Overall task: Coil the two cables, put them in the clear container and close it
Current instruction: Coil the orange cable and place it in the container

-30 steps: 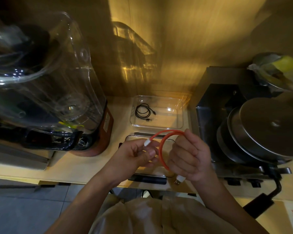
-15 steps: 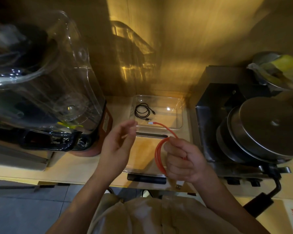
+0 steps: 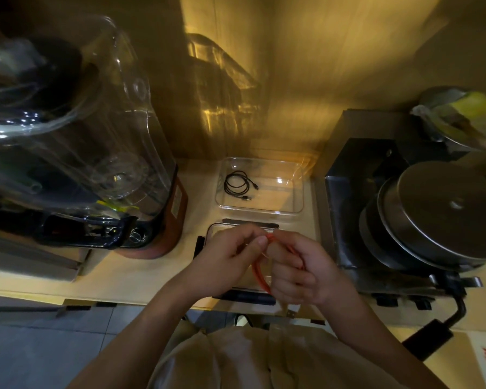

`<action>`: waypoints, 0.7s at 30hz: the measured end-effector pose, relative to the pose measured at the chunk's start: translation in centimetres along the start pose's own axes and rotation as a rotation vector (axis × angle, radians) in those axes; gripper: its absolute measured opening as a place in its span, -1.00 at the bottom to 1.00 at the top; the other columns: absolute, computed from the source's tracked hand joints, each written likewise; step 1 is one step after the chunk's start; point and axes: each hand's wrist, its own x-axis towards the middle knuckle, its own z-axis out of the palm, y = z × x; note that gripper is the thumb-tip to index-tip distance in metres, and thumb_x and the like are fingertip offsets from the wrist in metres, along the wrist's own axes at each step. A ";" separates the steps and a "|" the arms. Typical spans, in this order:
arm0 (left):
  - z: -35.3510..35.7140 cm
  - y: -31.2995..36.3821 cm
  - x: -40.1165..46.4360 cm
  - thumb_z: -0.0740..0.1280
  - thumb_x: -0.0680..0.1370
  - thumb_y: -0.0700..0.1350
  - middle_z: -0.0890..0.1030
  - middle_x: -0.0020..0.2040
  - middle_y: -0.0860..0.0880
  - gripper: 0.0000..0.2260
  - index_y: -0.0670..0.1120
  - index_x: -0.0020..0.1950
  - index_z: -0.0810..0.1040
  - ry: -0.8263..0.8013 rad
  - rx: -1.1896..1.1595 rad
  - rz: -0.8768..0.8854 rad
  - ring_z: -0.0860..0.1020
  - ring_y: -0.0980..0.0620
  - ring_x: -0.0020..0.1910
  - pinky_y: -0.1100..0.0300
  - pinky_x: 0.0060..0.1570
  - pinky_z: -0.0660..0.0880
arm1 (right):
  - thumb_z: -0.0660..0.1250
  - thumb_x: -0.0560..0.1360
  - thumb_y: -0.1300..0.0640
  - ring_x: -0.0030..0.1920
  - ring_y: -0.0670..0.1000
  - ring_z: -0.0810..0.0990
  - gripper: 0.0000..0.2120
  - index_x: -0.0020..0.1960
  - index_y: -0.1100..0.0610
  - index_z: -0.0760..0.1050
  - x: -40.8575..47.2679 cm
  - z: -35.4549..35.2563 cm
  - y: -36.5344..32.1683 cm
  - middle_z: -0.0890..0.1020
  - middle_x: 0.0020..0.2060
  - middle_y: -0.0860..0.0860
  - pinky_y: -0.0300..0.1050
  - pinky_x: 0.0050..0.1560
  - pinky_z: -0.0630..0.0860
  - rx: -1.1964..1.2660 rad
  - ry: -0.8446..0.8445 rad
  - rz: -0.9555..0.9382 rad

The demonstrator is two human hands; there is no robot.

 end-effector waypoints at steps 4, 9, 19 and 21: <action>1.0 -0.6 0.0 0.23 0.62 -0.06 0.60 -0.31 -0.03 -0.85 -0.05 -0.04 0.56 0.013 -0.171 -0.071 0.61 -0.01 -0.29 0.06 -0.21 0.55 | 0.16 0.59 -0.03 -0.72 -0.04 0.28 -0.54 -0.44 0.11 0.39 -0.1 -0.4 0.3 0.30 -0.73 -0.02 -0.27 -0.58 0.28 0.015 0.197 -0.068; 1.5 -1.2 0.1 0.20 0.66 -0.07 0.47 -0.39 0.05 -0.82 -0.05 -0.04 0.56 0.186 -0.330 -0.185 0.52 -0.01 -0.40 -0.07 -0.29 0.56 | 0.12 0.64 -0.07 -0.66 -0.10 0.31 -0.57 -0.24 0.17 0.53 0.0 -0.7 0.1 0.31 -0.67 -0.07 -0.21 -0.56 0.26 -0.036 0.494 -0.227; 3.5 -0.7 0.8 0.10 0.70 -0.10 0.39 -0.42 0.04 -0.78 -0.09 -0.09 0.43 0.455 -0.924 -0.432 0.28 0.14 -0.52 0.26 -0.47 0.37 | 0.22 0.48 -0.25 -0.48 0.01 0.47 -0.47 -0.01 0.20 0.67 1.5 0.0 1.8 0.28 -0.56 0.01 -0.08 -0.31 0.58 -0.166 0.908 -0.413; 3.5 -0.7 1.0 0.12 0.69 -0.12 0.36 -0.43 0.04 -0.80 -0.09 -0.09 0.43 0.484 -1.023 -0.448 0.26 0.13 -0.53 0.27 -0.51 0.35 | 0.25 0.51 -0.19 -0.47 0.01 0.46 -0.52 0.01 0.24 0.63 1.5 0.1 1.9 0.28 -0.55 0.01 -0.07 -0.31 0.57 -0.123 0.860 -0.436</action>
